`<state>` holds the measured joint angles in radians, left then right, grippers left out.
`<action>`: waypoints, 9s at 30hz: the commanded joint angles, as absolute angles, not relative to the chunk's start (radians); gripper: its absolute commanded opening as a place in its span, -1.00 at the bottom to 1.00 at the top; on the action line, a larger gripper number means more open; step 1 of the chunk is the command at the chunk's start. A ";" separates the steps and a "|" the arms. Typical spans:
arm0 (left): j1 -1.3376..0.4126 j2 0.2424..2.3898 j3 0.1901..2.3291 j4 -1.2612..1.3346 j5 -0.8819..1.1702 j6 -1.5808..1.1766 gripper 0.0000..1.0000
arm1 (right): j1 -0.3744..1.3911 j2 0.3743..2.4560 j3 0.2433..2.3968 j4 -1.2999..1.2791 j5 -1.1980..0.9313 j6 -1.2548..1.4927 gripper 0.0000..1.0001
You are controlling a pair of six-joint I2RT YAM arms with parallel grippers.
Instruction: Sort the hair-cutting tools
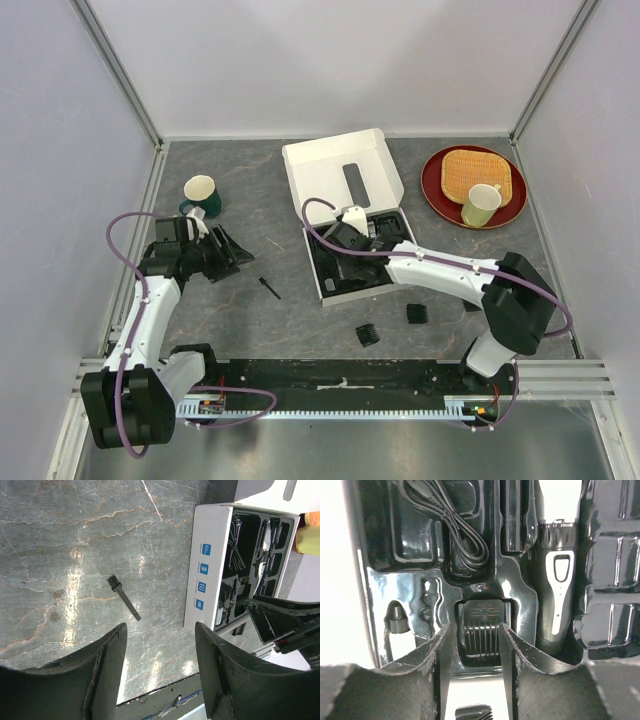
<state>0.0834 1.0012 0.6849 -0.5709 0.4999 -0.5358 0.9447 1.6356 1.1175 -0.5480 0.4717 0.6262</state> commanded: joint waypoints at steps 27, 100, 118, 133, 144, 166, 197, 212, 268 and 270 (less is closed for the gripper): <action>0.095 0.986 0.781 -0.741 0.038 -0.568 0.26 | 1.109 2.166 1.815 -0.663 0.015 0.298 0.07; 0.101 0.733 0.762 -0.775 -0.170 -0.643 0.33 | 1.123 2.159 1.832 -0.782 0.164 0.434 -1.00; 0.100 0.795 0.756 -0.739 -0.055 -0.607 0.33 | 1.115 1.857 1.662 -0.729 0.281 0.540 -1.00; 0.103 0.799 0.730 -0.684 0.081 -0.561 0.33 | 1.006 1.718 1.413 -0.690 0.364 0.644 -1.00; 0.101 0.816 0.727 -0.680 0.104 -0.558 0.32 | 0.996 1.700 1.313 -0.678 0.393 0.686 -1.00; 0.101 0.821 0.726 -0.678 0.106 -0.557 0.32 | 0.991 1.694 1.239 -0.652 0.345 0.690 -1.00; 0.101 0.815 0.727 -0.680 0.100 -0.555 0.32 | 0.989 1.669 1.192 -0.683 0.318 0.680 -0.88; 0.101 0.818 0.727 -0.678 0.097 -0.555 0.32 | 0.989 1.701 1.242 -0.686 0.341 0.661 -0.55; 0.075 0.742 0.644 -0.493 0.497 -0.480 0.78 | 0.966 1.294 1.036 -0.719 0.408 0.677 0.17; 0.055 0.752 0.635 -0.460 0.577 -0.486 0.79 | 0.966 1.225 0.990 -0.718 0.384 0.670 0.28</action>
<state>0.0849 0.7444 0.6525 -0.5716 0.3725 -0.5285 0.9684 1.3304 1.0843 -0.6922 0.4053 0.6601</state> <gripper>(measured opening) 0.887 0.596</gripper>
